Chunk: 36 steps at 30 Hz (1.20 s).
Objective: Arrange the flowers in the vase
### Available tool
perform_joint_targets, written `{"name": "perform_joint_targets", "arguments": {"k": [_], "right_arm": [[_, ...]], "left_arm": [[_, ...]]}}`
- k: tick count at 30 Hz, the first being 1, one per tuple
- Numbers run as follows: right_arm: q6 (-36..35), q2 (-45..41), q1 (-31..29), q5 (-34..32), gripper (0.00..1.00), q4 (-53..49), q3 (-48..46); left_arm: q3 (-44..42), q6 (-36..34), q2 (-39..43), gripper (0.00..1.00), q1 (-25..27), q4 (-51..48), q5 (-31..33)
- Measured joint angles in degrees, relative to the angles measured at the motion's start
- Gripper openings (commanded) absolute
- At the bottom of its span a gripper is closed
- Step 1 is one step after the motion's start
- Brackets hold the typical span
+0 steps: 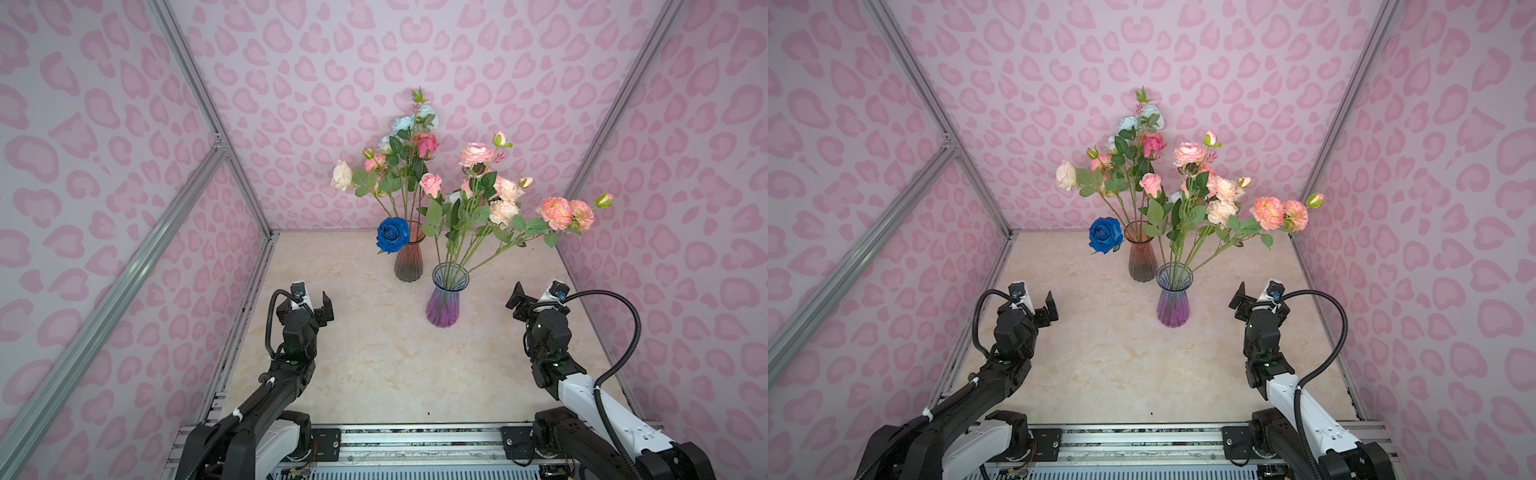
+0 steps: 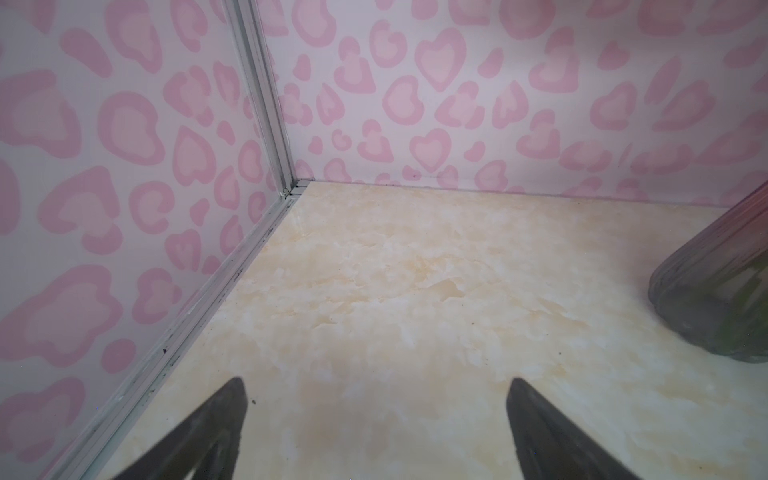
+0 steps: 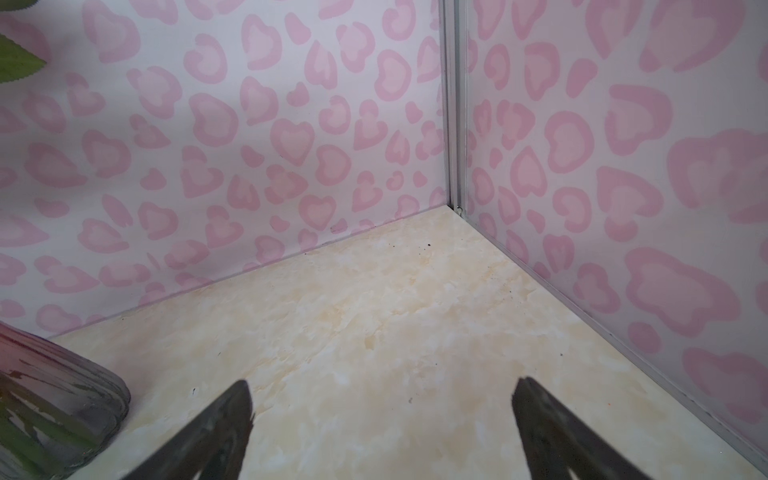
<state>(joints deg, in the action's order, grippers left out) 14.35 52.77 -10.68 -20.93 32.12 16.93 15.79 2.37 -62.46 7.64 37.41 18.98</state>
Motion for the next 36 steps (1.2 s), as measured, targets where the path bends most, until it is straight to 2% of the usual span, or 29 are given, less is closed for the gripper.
{"name": "perform_joint_targets", "arguments": {"k": [5, 14, 20, 26, 31, 36], "right_arm": [[-1.49, 0.81, 2.36, 0.28, 0.99, 0.94, 0.0], [-6.62, 10.75, 6.12, 6.08, 0.99, 1.66, 1.92], [-10.69, 20.11, 7.04, 10.14, 0.99, 8.59, 0.94], [-15.61, 35.41, 6.49, 14.36, 1.0, 23.87, -2.47], [-15.8, 36.2, 7.76, 14.58, 1.0, 26.14, 1.64], [-13.9, 36.06, 9.6, 15.19, 1.0, 23.93, 3.54]], "left_arm": [[-0.83, -0.02, -6.71, 0.98, -2.93, 6.6, -2.84], [0.04, 1.79, -20.15, 0.98, -9.42, 16.39, -10.97], [1.86, 2.16, -21.38, 0.98, -9.86, 17.64, -14.27], [2.51, 2.1, -21.68, 0.98, -9.44, 17.46, -15.1], [2.56, 1.92, -21.7, 0.98, -9.09, 17.38, -14.88], [2.69, 1.73, -21.7, 0.98, -8.76, 17.33, -14.6]]}}
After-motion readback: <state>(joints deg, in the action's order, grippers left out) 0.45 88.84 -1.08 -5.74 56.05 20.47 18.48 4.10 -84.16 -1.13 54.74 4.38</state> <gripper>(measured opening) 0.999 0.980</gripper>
